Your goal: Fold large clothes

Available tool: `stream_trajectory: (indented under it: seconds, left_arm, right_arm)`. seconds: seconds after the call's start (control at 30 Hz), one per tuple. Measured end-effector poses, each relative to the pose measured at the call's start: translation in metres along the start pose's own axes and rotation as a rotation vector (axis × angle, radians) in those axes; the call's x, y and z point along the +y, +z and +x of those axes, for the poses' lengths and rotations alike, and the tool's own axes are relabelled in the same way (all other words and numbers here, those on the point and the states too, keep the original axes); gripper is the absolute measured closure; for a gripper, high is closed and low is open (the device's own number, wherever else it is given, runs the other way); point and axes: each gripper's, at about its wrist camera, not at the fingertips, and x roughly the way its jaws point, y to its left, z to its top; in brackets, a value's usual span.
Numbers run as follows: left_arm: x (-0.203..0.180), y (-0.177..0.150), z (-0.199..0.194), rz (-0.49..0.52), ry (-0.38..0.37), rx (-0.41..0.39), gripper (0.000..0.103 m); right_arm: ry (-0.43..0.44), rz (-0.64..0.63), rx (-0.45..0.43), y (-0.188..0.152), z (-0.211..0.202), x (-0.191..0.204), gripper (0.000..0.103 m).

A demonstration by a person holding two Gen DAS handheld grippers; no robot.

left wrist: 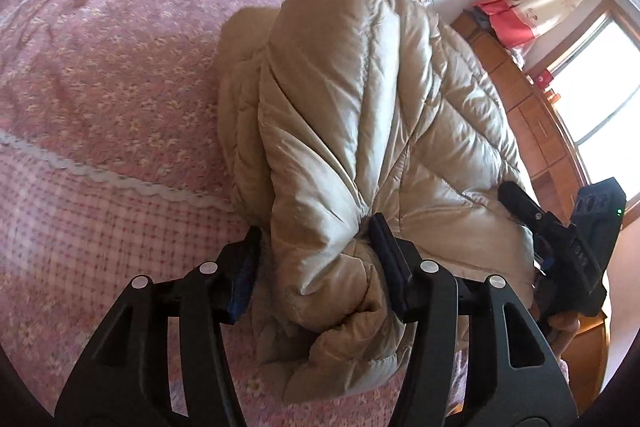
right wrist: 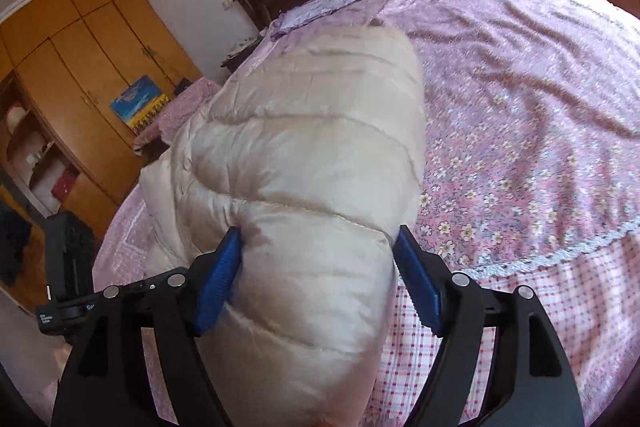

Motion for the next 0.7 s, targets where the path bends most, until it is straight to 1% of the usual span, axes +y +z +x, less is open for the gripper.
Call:
stream_trajectory:
  seconds: [0.07,0.13,0.17,0.23,0.33,0.43,0.53,0.6,0.7]
  left_arm:
    - [-0.005,-0.006,-0.012,0.025,0.018,-0.030,0.049]
    - [-0.007,-0.008,-0.022,0.047,0.042,-0.051,0.049]
    - [-0.008,-0.009,-0.024,0.056,0.063,-0.057,0.049]
    - [-0.005,-0.010,-0.024,0.058,0.106,-0.046,0.046]
    - [0.006,-0.012,-0.018,0.037,0.160,-0.024,0.045]
    - [0.015,-0.014,-0.012,0.024,0.203,-0.012,0.041]
    - [0.015,-0.012,-0.007,0.038,0.236,-0.015,0.040]
    - [0.011,-0.012,-0.010,0.048,0.249,-0.022,0.041]
    - [0.000,-0.015,-0.025,0.083,0.259,-0.051,0.039]
  right_arm:
    - [-0.012,0.024,-0.041,0.001,-0.014,-0.001,0.030]
    - [-0.019,0.053,-0.062,0.003,-0.022,-0.005,0.030]
    - [-0.030,0.060,-0.060,0.004,-0.023,-0.007,0.033]
    - [-0.049,0.051,-0.037,0.002,-0.018,-0.005,0.035]
    - [-0.066,0.049,0.022,-0.001,0.002,-0.003,0.037]
    - [-0.101,0.036,0.078,-0.003,0.025,0.000,0.036]
    - [-0.144,-0.002,0.085,-0.004,0.035,0.006,0.034]
    - [-0.148,0.004,0.086,-0.004,0.034,0.006,0.034]
    - [-0.152,0.011,0.064,-0.003,0.022,0.007,0.034]
